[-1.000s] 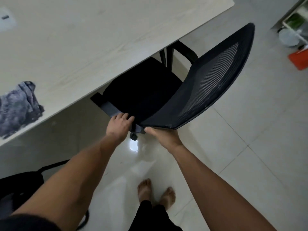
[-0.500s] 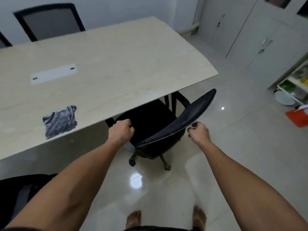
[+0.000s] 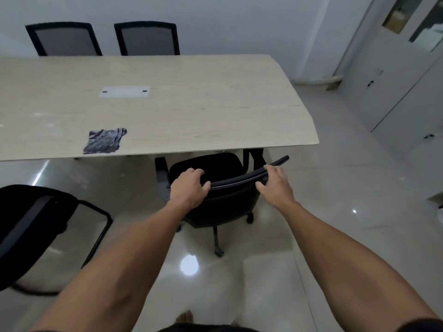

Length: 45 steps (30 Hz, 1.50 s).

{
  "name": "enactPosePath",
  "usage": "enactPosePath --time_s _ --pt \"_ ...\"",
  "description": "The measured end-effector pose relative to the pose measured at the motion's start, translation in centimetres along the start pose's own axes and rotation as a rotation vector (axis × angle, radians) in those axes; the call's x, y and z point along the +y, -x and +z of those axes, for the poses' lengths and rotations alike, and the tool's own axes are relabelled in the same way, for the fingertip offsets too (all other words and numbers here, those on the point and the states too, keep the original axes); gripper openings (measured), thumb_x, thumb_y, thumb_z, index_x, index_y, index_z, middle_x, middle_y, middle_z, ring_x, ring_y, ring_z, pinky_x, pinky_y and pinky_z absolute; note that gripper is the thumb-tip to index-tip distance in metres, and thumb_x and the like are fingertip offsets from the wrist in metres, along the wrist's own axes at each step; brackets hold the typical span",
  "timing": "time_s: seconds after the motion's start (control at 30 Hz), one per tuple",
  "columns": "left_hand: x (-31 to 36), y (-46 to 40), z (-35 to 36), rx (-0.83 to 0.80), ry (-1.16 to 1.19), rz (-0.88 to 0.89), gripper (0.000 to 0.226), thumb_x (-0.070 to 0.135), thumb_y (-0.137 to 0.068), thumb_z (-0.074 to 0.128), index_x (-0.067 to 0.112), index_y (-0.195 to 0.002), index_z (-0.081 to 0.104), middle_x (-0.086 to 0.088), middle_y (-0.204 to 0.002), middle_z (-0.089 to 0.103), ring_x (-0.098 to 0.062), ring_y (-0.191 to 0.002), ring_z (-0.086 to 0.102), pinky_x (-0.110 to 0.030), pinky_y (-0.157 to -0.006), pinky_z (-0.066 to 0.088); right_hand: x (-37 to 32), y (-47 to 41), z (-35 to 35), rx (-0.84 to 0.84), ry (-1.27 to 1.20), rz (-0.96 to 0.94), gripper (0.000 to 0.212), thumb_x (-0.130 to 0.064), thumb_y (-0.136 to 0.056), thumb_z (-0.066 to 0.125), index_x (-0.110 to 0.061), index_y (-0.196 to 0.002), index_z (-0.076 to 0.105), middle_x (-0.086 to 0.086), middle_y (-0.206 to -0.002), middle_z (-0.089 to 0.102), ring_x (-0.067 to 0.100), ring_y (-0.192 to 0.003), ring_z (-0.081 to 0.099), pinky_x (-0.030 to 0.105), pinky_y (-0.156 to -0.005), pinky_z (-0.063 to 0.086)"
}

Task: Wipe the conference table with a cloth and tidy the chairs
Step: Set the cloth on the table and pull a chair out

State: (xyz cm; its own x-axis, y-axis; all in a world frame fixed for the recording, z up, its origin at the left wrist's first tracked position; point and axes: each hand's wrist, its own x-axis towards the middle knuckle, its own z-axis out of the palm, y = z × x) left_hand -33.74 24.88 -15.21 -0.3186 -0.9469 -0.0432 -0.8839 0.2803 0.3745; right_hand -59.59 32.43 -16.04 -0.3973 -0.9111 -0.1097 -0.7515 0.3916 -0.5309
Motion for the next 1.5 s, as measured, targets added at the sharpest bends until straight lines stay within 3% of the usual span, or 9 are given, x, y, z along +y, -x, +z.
enactPosePath --time_s 0.1,0.23,0.3,0.43,0.6,0.9,1.07,1.5 --pt "0.7 1.1 1.4 -0.008 -0.066 0.034 0.053 0.048 -0.097 0.059 0.021 -0.142 0.057 -0.006 -0.133 0.063 -0.03 -0.123 0.059 -0.045 -0.097 0.053 0.9 -1.2 -0.4 -0.072 0.147 -0.118 0.062 -0.034 -0.101 0.063 -0.018 -0.157 0.04 0.005 -0.159 0.036 0.026 -0.148 0.03 0.046 -0.112 0.041" --pt "0.6 0.9 2.4 -0.003 -0.244 0.091 0.044 0.049 -0.098 0.055 0.025 -0.135 0.061 -0.002 -0.127 0.066 -0.029 -0.118 0.06 -0.044 -0.093 0.047 1.7 -2.9 0.1 -0.106 0.32 -0.242 0.059 -0.046 -0.104 0.056 -0.021 -0.156 0.043 0.01 -0.165 0.034 0.028 -0.155 0.02 0.049 -0.122 0.022" --pt "0.5 0.8 2.8 0.02 -0.289 0.1 0.039 0.051 -0.101 0.052 0.026 -0.129 0.065 0.0 -0.122 0.067 -0.028 -0.116 0.061 -0.043 -0.092 0.045 1.8 -3.3 0.5 -0.084 0.382 -0.313 0.054 -0.05 -0.105 0.052 -0.021 -0.151 0.052 0.011 -0.157 0.044 0.03 -0.151 0.03 0.045 -0.121 0.021" --pt "-0.5 0.7 3.6 0.077 -0.332 0.147 0.034 0.05 -0.105 0.048 0.027 -0.122 0.066 0.001 -0.115 0.068 -0.027 -0.11 0.063 -0.041 -0.088 0.045 2.3 -3.7 1.4 0.035 0.45 -0.434 0.043 -0.048 -0.102 0.058 -0.017 -0.13 0.065 0.015 -0.127 0.063 0.036 -0.125 0.052 0.048 -0.11 0.036" --pt "-1.5 0.3 2.9 0.041 -0.393 0.158 0.032 0.047 -0.107 0.045 0.025 -0.123 0.062 -0.001 -0.115 0.066 -0.028 -0.108 0.062 -0.041 -0.085 0.045 1.5 -3.4 2.4 0.046 0.453 -0.431 0.038 -0.047 -0.102 0.058 -0.015 -0.121 0.064 0.017 -0.117 0.062 0.037 -0.114 0.052 0.047 -0.1 0.044" --pt "-4.4 -3.0 0.7 -0.012 -0.276 0.036 0.024 0.036 -0.107 0.049 0.017 -0.11 0.063 -0.004 -0.11 0.062 -0.029 -0.111 0.059 -0.039 -0.069 0.045 -3.8 -4.3 4.4 -0.043 0.403 -0.341 0.039 -0.048 -0.107 0.049 -0.015 -0.125 0.059 0.016 -0.128 0.056 0.035 -0.122 0.044 0.046 -0.106 0.038" --pt "-6.3 -5.8 -0.3 -0.031 -0.22 0.034 0.022 0.032 -0.106 0.053 0.013 -0.109 0.064 -0.007 -0.108 0.061 -0.031 -0.11 0.058 -0.045 -0.072 0.053 -6.0 -6.5 5.2 -0.073 0.44 -0.306 0.038 -0.05 -0.107 0.046 -0.018 -0.124 0.057 0.015 -0.126 0.056 0.035 -0.119 0.045 0.046 -0.106 0.04" --pt "-9.3 -14.5 -1.6 -0.02 -0.147 0.026 0.025 0.03 -0.107 0.052 0.01 -0.112 0.066 -0.009 -0.106 0.061 -0.031 -0.107 0.057 -0.044 -0.076 0.052 -9.6 -15.0 6.6 -0.1 0.323 -0.25 0.042 -0.049 -0.107 0.048 -0.016 -0.131 0.06 0.015 -0.129 0.053 0.035 -0.128 0.038 0.044 -0.109 0.038"
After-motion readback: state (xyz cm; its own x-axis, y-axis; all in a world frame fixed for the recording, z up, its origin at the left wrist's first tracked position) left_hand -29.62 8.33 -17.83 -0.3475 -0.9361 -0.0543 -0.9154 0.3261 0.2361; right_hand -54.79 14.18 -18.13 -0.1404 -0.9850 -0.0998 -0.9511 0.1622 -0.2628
